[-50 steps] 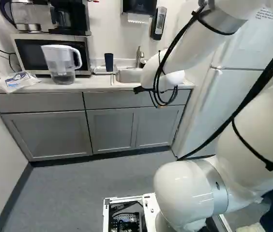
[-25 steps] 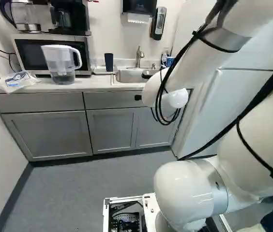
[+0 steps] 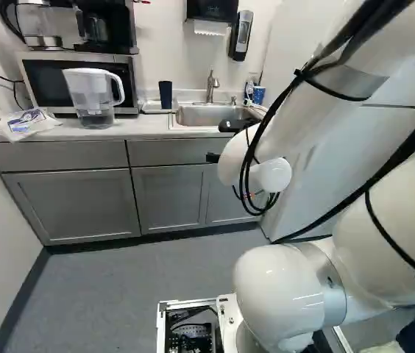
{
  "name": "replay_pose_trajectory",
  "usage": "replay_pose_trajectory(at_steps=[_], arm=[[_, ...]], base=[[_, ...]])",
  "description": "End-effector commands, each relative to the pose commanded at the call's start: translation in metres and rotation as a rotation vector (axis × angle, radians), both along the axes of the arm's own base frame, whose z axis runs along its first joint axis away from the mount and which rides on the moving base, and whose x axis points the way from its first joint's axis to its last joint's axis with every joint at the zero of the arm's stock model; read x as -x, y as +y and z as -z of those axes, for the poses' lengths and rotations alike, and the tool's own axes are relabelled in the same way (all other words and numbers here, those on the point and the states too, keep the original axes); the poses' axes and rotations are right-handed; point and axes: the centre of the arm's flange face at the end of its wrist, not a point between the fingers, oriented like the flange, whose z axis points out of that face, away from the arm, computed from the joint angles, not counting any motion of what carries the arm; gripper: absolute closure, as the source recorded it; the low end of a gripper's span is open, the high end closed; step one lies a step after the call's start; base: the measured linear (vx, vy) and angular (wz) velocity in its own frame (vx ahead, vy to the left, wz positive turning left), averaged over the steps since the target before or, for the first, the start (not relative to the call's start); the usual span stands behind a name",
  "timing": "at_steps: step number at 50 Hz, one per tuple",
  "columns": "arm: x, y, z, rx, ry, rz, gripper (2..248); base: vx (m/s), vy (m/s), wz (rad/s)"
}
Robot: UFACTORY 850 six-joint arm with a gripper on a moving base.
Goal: Rinse the cup and place it in the tray
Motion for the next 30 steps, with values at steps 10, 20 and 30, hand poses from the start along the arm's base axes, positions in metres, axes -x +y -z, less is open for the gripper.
replay_pose_trajectory(at_steps=[10, 20, 30], arm=[[0.012, -0.001, 0.008, 0.000, -0.024, 0.003, 3], [0.021, -0.001, 0.014, 0.001, -0.044, 0.006, 3], [0.028, -0.002, 0.019, 0.001, -0.058, 0.008, 3]], base=[[0.000, 0.000, 0.000], [0.000, 0.000, 0.000], [0.000, 0.000, 0.000]])
